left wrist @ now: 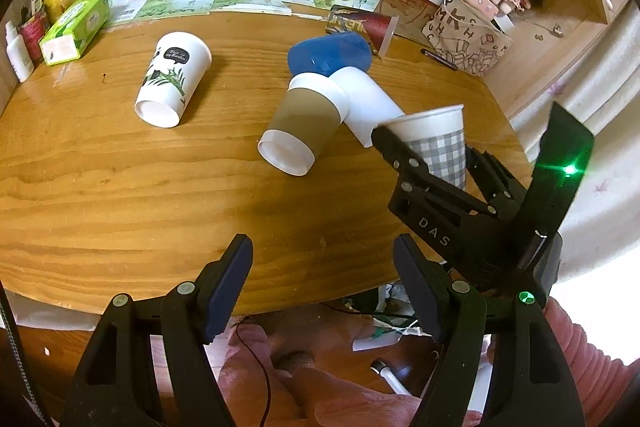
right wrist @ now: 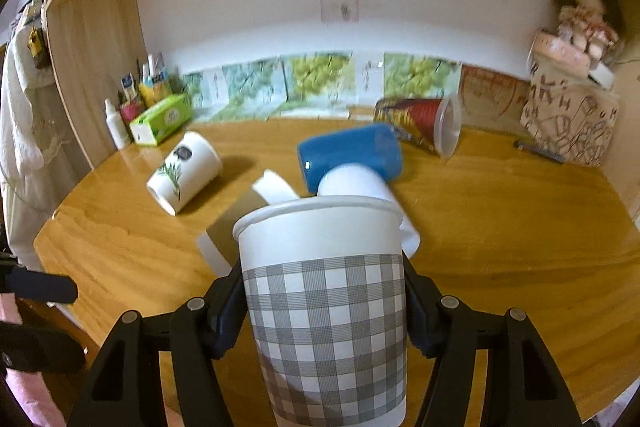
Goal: Flip cup upright
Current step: 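Lift the plaid cup off the desk with the right gripper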
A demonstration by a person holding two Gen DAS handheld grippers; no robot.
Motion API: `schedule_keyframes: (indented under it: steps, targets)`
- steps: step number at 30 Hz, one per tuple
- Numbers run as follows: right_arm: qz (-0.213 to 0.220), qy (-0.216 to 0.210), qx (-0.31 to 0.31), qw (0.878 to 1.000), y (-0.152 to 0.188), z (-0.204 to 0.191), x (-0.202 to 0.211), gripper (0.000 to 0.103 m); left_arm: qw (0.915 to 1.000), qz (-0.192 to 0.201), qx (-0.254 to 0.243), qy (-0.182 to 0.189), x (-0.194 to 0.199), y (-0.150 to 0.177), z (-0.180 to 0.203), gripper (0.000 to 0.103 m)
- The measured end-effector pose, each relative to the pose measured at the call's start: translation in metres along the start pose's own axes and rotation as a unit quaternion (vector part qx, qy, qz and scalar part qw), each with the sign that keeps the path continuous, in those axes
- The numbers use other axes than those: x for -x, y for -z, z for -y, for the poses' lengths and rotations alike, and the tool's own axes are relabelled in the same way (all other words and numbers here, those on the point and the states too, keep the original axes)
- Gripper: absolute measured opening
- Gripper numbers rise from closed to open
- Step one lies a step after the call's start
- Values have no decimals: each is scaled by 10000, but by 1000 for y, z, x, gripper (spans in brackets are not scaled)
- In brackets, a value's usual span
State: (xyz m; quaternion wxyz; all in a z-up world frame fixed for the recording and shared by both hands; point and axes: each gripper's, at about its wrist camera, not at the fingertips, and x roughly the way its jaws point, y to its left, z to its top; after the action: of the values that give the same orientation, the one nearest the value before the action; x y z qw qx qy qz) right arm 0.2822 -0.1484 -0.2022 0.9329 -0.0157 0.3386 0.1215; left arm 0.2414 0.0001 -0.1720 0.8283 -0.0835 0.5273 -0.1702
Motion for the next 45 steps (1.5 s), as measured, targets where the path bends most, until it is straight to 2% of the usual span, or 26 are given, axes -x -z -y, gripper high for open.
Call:
schedule_keyframes:
  steps: [6,10,26,39,45]
  targets:
    - [597,305,-275,9974,-3,-3,8,66,9997,-91,-217,-112,-1,-9,1,76]
    - [731,389,-420,9957,-2,-4,5,67,9992,-137,-339,-185,-3,-15,0,76]
    - [520,224,-898,9943,18,-3,-5,68,9965,-424,-682,-241,-15,-29,3,76]
    - [288,-21,-1304,9910,17,16,-2,68,9982,-353,-440,-205,-11,-30,-6,76]
    - [-54,-79,-1498,9887,12,24,-3,65,9989,-308,-297,-186,-8,-31,-12,76]
